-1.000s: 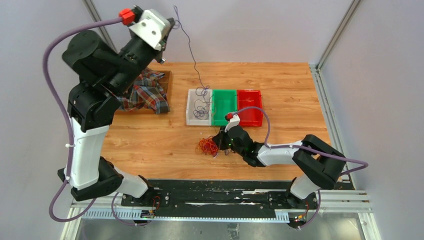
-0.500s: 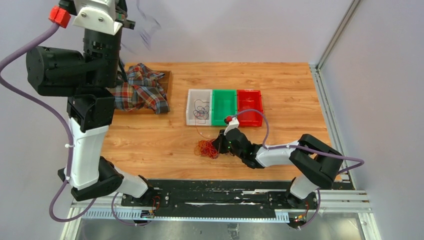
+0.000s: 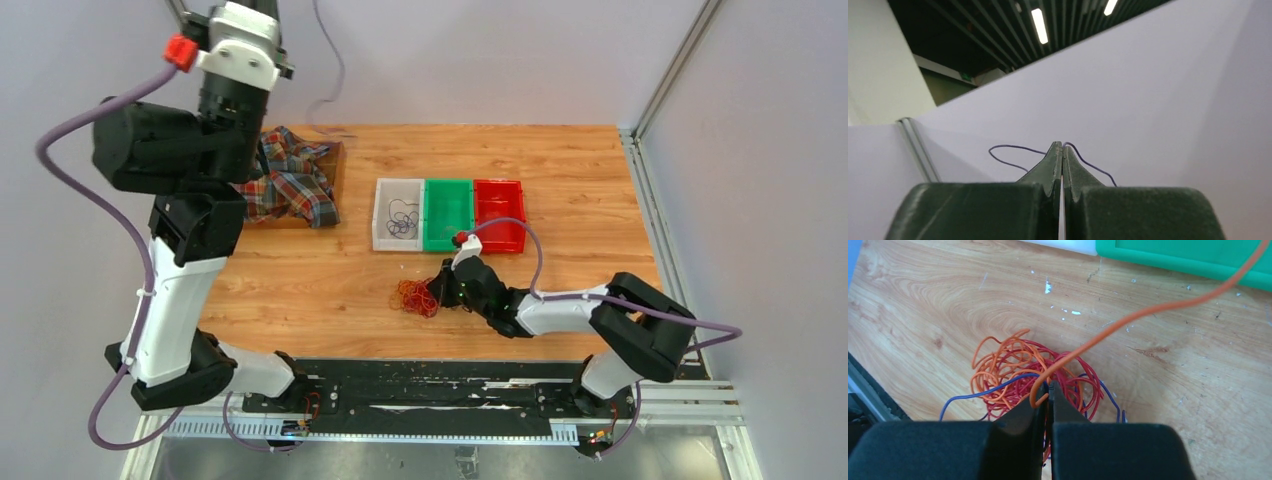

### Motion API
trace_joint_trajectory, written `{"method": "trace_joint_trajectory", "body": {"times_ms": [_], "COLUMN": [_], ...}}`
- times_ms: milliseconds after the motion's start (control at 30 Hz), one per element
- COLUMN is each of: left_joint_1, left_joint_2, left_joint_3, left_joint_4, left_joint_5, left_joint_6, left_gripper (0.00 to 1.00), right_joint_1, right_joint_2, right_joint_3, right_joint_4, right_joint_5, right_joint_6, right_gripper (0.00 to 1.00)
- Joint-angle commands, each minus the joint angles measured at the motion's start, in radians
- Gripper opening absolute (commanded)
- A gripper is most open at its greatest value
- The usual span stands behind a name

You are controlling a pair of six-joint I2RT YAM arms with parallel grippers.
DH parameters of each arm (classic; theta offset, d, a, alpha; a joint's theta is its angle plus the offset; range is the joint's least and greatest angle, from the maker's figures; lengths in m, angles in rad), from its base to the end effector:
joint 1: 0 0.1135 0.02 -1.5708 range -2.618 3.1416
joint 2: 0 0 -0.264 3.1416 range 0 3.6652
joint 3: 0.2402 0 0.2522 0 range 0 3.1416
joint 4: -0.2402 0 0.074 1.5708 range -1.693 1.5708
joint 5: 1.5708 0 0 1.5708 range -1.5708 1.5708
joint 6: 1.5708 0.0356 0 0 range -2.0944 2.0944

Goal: Untangle the cables

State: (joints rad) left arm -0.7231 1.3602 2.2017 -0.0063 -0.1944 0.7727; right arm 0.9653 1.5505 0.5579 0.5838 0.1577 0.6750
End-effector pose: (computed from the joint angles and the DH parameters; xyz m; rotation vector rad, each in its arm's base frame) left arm 0.1218 -0.0983 0.6751 0.3628 0.6640 0.1187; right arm 0.1747 0.2426 0.1617 -0.1948 2.0811 0.8897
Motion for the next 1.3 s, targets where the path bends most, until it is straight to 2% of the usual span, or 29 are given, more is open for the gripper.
{"method": "trace_joint_trajectory", "body": {"times_ms": [0,267,433,633,1267], "left_joint_1": [-0.002,-0.002,0.005,0.035,0.087], "left_joint_2": [-0.06,-0.161,-0.135,-0.063,0.117], "left_joint_3": [-0.157,-0.543,-0.662,-0.687,-0.777], "left_joint_4": [-0.115,-0.18,-0.234,-0.235,-0.096], "left_joint_5": [-0.025,-0.069,-0.067,-0.026,0.006], "left_joint_6": [-0.094,-0.213,-0.283,-0.322,-0.192], "left_gripper": [0.0,0.0,0.0,0.0,0.0], "right_joint_1": [0.024,0.0,0.0,0.0,0.0], "right_joint_2": [-0.103,-0.305,-0.408,-0.418,-0.502], "right_joint_3": [-0.024,-0.038,-0.077,-0.092,-0.197], "right_joint_4": [-0.047,-0.119,-0.109,-0.134,-0.168], "right_joint_5": [0.019,0.059,0.07,0.044,0.047], "right_joint_6": [-0.048,-0.07,-0.066,-0.065,-0.007], "right_gripper": [0.01,0.01,0.01,0.01,0.0]}}
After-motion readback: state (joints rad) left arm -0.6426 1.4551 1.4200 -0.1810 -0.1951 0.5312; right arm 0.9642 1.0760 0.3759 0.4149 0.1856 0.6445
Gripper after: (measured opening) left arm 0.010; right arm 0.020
